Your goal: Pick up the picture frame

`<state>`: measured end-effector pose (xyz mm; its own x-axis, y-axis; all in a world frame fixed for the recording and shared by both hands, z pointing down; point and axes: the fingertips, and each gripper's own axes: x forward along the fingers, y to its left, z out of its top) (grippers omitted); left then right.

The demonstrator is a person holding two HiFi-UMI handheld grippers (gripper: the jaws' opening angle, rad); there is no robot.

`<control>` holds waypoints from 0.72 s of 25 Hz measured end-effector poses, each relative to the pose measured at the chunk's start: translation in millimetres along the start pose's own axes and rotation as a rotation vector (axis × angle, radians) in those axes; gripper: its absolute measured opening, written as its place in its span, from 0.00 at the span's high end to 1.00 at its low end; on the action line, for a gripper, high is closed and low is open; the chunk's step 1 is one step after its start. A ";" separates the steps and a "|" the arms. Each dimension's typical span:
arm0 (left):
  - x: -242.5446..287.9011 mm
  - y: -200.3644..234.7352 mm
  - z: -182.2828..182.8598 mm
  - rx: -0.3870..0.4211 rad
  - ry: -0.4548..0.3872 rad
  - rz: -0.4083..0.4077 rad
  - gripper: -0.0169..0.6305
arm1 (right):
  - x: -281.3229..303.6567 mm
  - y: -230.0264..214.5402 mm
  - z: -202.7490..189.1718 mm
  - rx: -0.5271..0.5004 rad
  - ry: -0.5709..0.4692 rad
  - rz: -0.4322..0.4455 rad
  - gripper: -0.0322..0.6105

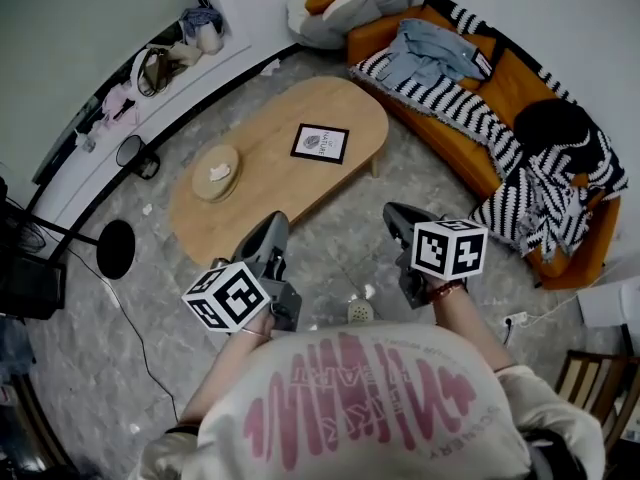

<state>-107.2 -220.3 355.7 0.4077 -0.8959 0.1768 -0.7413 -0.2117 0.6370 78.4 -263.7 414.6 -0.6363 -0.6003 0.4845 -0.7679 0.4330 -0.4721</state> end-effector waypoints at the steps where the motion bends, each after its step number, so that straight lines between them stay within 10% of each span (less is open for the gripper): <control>1: 7.0 -0.2 4.5 -0.001 -0.016 0.004 0.97 | 3.3 -4.6 10.7 -0.013 -0.006 0.005 0.94; 8: 37.2 17.1 20.2 -0.001 -0.081 0.053 0.97 | 29.4 -26.4 56.8 -0.066 -0.042 0.029 0.94; 18: 61.1 67.5 -10.8 -0.055 0.018 0.166 0.97 | 73.7 -64.9 23.1 0.078 0.036 -0.004 0.94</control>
<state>-126.6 -285.1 417.5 0.2923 -0.9093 0.2963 -0.7690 -0.0393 0.6380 83.0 -351.6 463.9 -0.6367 -0.5766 0.5120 -0.7631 0.3760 -0.5256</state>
